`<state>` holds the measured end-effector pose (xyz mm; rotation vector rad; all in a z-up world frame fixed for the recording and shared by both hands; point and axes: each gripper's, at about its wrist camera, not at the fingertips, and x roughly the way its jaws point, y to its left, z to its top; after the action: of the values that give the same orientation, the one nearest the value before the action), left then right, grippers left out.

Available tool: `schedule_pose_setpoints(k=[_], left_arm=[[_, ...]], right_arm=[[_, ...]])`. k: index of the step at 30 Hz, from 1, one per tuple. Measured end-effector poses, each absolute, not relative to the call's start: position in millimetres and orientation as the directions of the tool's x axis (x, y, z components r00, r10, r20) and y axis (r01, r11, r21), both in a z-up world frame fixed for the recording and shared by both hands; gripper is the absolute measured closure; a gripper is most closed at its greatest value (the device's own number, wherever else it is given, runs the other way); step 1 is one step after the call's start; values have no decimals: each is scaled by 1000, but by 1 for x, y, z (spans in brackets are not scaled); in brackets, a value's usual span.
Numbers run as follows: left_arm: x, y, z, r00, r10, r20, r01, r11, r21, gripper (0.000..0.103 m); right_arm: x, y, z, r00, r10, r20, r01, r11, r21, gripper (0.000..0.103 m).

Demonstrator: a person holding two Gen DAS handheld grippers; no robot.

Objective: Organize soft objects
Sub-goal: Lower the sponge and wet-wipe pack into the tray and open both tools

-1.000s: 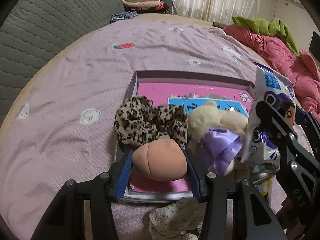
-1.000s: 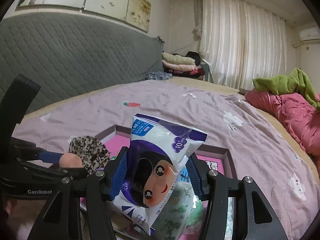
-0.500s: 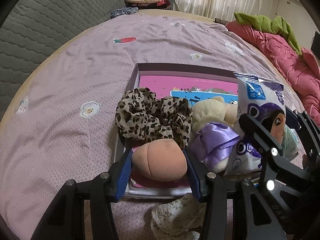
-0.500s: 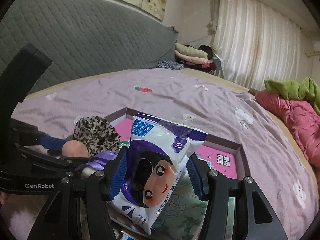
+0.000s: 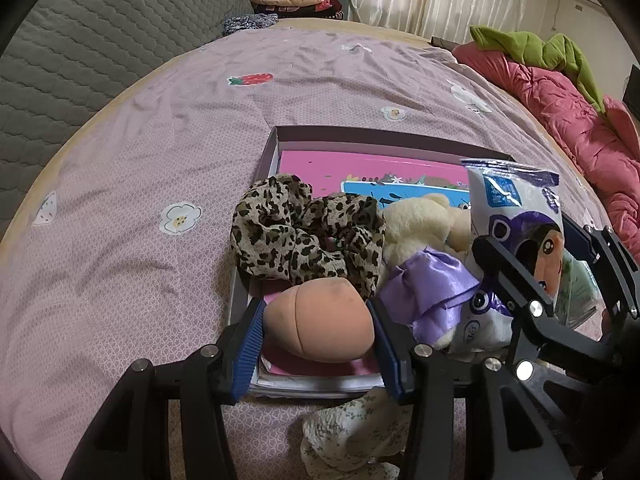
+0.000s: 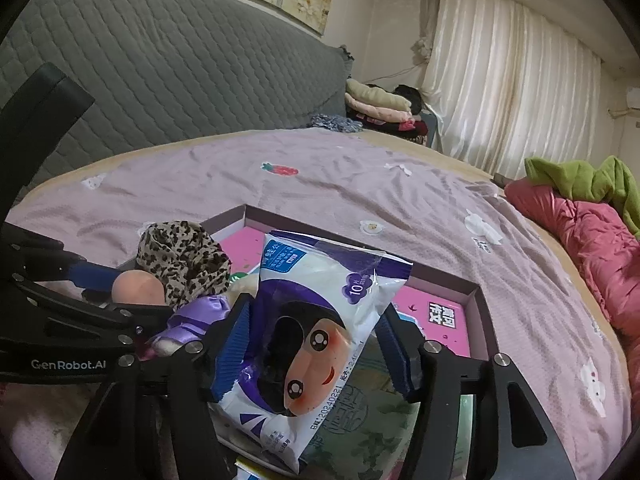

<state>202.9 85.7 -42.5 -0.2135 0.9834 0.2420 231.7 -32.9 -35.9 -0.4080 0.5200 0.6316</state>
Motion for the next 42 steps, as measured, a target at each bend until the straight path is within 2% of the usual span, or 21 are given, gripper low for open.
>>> schedule_pose_setpoints(k=[10, 19, 33, 42], left_arm=[[204, 86, -44, 528, 108, -842, -298, 952, -65, 52], [204, 86, -44, 526, 110, -843, -298, 953, -62, 51], [202, 85, -44, 520, 106, -848, -304, 950, -67, 51], [205, 82, -44, 504, 131, -854, -304, 952, -33, 50]], right_arm=[[230, -32, -36, 709, 420, -567, -629, 740, -239, 30], [230, -37, -31, 725, 415, -550, -613, 753, -239, 29], [236, -57, -14, 705, 483, -519, -615, 782, -107, 27], [238, -62, -9, 707, 477, -521, -606, 790, -98, 27]])
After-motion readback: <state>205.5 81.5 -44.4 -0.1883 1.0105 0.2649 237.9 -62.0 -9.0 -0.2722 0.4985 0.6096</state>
